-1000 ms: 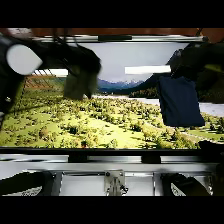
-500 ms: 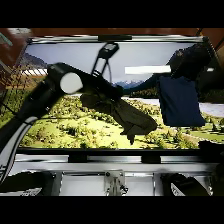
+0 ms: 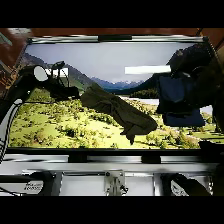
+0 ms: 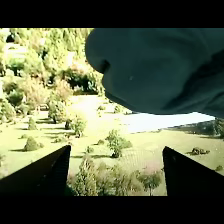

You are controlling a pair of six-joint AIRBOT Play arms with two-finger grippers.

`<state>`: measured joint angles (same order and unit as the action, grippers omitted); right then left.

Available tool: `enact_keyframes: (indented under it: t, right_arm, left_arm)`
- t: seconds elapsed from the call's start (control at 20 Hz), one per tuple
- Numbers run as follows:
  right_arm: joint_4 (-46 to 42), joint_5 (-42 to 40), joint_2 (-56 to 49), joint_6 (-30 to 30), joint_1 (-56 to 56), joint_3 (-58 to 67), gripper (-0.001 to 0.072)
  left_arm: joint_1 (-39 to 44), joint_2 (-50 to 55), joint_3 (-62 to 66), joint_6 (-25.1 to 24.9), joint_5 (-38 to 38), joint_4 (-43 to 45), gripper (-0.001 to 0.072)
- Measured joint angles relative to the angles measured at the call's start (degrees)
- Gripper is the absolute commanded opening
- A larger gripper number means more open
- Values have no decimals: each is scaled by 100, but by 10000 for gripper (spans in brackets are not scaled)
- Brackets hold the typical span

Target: Fold the shirts.

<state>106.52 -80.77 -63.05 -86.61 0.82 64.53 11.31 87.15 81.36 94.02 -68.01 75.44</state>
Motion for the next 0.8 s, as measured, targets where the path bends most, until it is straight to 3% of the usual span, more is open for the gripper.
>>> enact_keyframes:
  t: [0.3,0.35,0.45,0.55,0.6,0.8]
  right_arm:
    - [807,184,-863,-260,-151,-275,671]
    - [846,195,-968,-273,-151,-295,671]
    - [927,247,-1134,-319,-157,-378,671]
    - [953,275,-1226,-358,-162,-533,671]
    - [1003,321,-1257,-356,-164,-645,671]
    - [1139,354,-1305,-350,94,-1204,671]
  left_arm:
    - [-214,866,-243,-577,1145,-1292,674]
    - [-223,1001,-192,-638,1283,-1425,636]
    - [-234,1207,-70,-726,1410,-1582,302]
    - [-234,1318,48,-857,1513,-1683,90]
    - [-234,1353,118,-968,1513,-1705,32]
    - [-232,1412,485,-1408,1342,-1779,31]
